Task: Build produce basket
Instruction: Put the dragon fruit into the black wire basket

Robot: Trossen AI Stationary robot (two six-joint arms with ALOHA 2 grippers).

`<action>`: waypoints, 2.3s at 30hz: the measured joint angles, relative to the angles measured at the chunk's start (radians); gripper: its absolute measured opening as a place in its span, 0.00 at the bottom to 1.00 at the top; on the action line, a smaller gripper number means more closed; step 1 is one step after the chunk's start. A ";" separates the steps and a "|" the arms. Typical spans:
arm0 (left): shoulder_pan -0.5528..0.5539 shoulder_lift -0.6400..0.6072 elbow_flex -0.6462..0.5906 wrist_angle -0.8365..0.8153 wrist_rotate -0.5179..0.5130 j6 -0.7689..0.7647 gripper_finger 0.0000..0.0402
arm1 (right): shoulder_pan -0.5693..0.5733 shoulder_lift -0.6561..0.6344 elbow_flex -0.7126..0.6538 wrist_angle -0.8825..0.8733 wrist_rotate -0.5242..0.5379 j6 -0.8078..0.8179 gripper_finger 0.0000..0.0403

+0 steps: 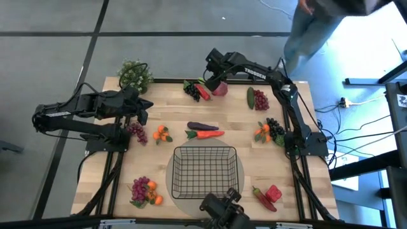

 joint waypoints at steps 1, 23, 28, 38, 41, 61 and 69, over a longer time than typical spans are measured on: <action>0.000 0.000 0.000 0.000 0.001 0.000 0.00 | -0.003 0.004 0.000 -0.006 0.000 0.000 0.38; 0.000 0.000 0.000 0.000 0.003 0.001 0.00 | -0.021 0.044 0.002 -0.005 -0.027 -0.024 0.37; 0.000 0.000 0.000 0.000 0.003 0.001 0.00 | -0.021 0.045 0.002 0.006 -0.026 -0.024 0.27; 0.000 0.000 0.000 0.000 0.003 0.002 0.00 | -0.020 0.045 0.002 0.006 -0.020 -0.019 0.02; 0.000 0.000 0.000 0.000 0.003 0.002 0.00 | -0.018 0.045 0.002 0.006 -0.020 -0.019 0.01; 0.000 0.000 0.000 -0.001 0.002 0.029 0.00 | 0.059 0.049 0.208 -0.184 0.058 -0.022 0.00; 0.000 0.000 0.000 -0.001 0.003 0.033 0.00 | 0.105 0.019 0.308 -0.265 0.134 -0.009 0.00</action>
